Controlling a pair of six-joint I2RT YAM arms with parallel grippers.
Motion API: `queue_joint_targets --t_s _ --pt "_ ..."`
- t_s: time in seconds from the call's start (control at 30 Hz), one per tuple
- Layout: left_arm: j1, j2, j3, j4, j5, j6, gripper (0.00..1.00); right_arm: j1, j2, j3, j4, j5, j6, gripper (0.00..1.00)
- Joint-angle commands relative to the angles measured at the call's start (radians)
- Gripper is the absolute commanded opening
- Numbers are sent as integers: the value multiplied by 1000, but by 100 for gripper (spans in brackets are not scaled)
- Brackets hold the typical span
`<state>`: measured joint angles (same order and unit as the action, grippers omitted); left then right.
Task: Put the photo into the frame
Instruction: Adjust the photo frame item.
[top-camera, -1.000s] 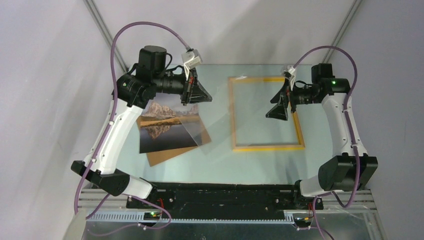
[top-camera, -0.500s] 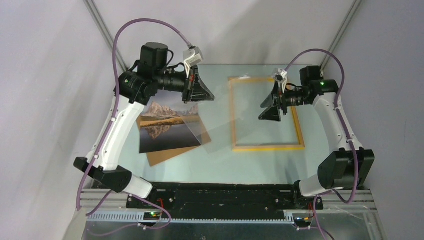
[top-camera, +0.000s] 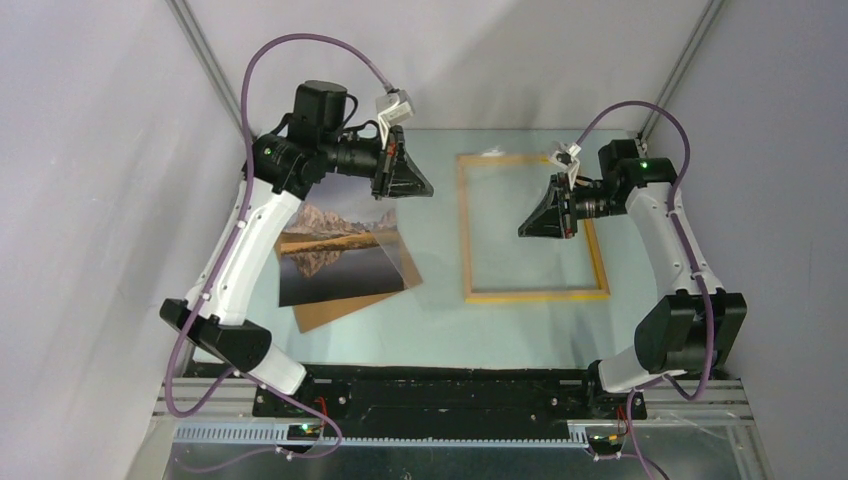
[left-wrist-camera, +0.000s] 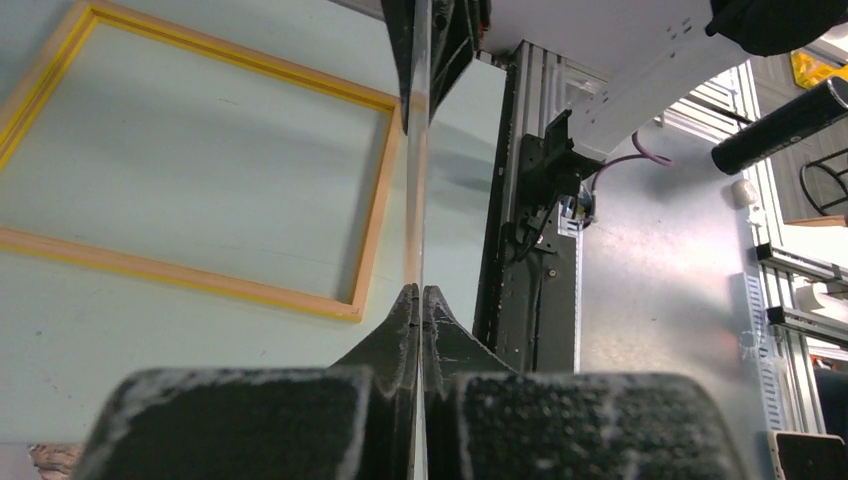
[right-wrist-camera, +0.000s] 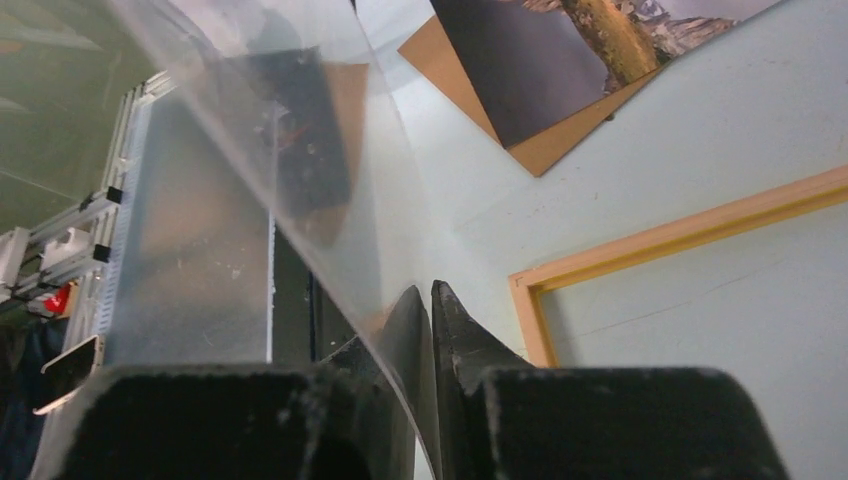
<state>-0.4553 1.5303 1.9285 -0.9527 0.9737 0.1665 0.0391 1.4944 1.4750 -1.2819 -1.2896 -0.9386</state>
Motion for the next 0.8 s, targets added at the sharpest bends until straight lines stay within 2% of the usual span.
queue_joint_targets --t_s 0.0,0.13,0.17,0.2,0.27,0.33,0.37,0.4,0.43,0.47,0.5,0.57,0.77 --pt "21 13 55 22 28 12 0 -26 15 39 -134 -46 -110 10" --pt "33 30 63 22 10 14 0 -30 25 56 -178 -48 -124 7" --pt "35 35 71 23 5 14 0 -30 25 60 -183 -48 -122 1" --pt "37 44 75 23 -4 12 1 -30 26 62 -184 -50 -114 0" --pt "39 59 95 22 -21 7 11 -30 25 58 -174 -61 -89 0" --pt "42 81 122 22 -43 -4 27 -51 21 49 -145 -88 -43 0" --pt "44 87 142 21 -53 -15 42 -55 19 45 -113 -91 -24 0" --pt "45 102 151 20 -75 -22 50 -60 12 35 -95 -95 22 0" --pt "49 108 168 21 -90 -36 66 -64 7 29 -44 -96 49 0" --pt "50 117 176 21 -125 -43 73 -71 -5 12 -11 -94 117 0" --pt "55 120 187 20 -160 -52 86 -74 -14 2 60 -91 151 0" --pt "67 124 188 20 -194 -66 97 -84 -36 -30 166 -72 300 0" --pt "131 114 156 23 -238 -148 100 -107 -53 -76 362 -19 531 0"
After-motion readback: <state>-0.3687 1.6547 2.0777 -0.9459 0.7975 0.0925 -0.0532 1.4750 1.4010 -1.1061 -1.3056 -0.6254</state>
